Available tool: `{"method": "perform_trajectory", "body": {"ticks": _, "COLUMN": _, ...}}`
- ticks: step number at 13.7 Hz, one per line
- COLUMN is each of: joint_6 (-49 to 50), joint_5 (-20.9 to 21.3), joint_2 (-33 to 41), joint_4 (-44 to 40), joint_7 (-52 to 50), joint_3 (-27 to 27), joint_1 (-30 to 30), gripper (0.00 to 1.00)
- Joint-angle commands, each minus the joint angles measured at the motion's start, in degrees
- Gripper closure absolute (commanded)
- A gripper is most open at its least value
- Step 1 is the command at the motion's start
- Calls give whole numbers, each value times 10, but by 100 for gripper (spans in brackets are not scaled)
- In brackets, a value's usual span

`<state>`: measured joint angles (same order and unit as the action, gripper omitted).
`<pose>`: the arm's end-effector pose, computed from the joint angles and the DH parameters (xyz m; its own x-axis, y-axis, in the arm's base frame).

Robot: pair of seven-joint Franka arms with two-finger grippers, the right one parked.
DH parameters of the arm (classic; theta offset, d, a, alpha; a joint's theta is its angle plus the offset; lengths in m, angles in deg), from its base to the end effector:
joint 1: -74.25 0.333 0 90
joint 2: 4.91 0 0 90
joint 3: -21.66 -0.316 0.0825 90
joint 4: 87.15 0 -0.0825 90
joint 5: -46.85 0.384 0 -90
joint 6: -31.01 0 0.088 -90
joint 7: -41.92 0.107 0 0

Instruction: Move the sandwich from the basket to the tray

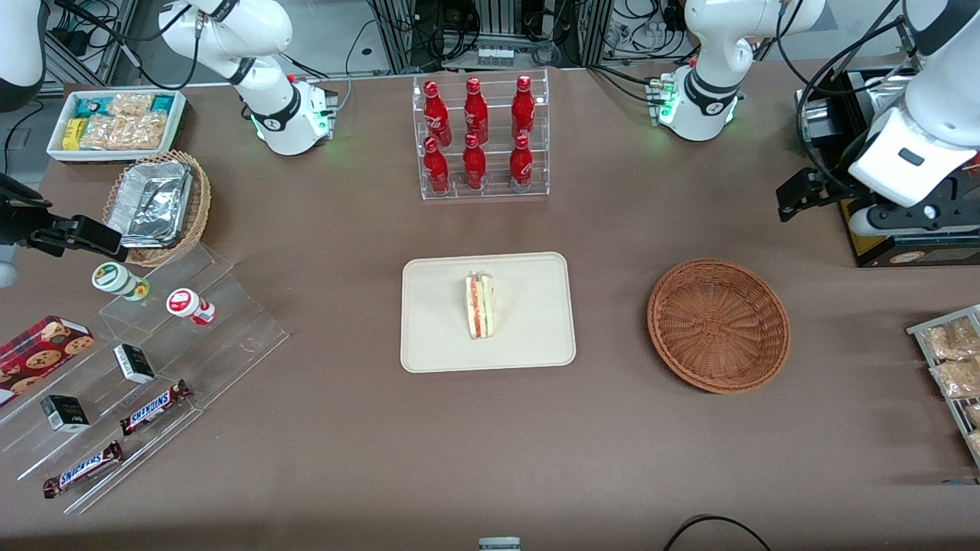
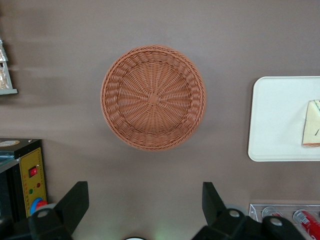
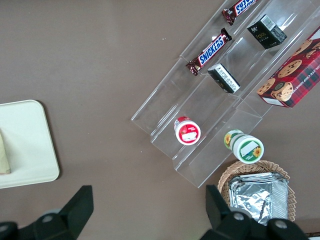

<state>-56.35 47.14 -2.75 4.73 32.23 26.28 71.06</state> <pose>0.5327 -0.0734 0.6257 0.9987 0.0333 -0.0393 0.0328 -0.9994 -0.0149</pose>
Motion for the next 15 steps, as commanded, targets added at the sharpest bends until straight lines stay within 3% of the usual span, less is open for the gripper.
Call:
{"method": "perform_trajectory", "body": {"ticks": 1, "joint_6": -4, "joint_5": 1, "joint_2": 14, "joint_4": 11, "joint_7": 12, "joint_3": -18, "joint_1": -12, "gripper": 0}}
{"method": "perform_trajectory", "body": {"ticks": 4, "joint_6": 4, "joint_5": -1, "joint_2": -35, "joint_4": -61, "joint_7": 10, "joint_3": -14, "joint_1": -8, "gripper": 0}}
{"method": "perform_trajectory", "body": {"ticks": 15, "joint_6": 18, "joint_5": -5, "joint_2": -37, "joint_4": -68, "joint_7": 62, "joint_3": -43, "joint_1": 15, "gripper": 0}}
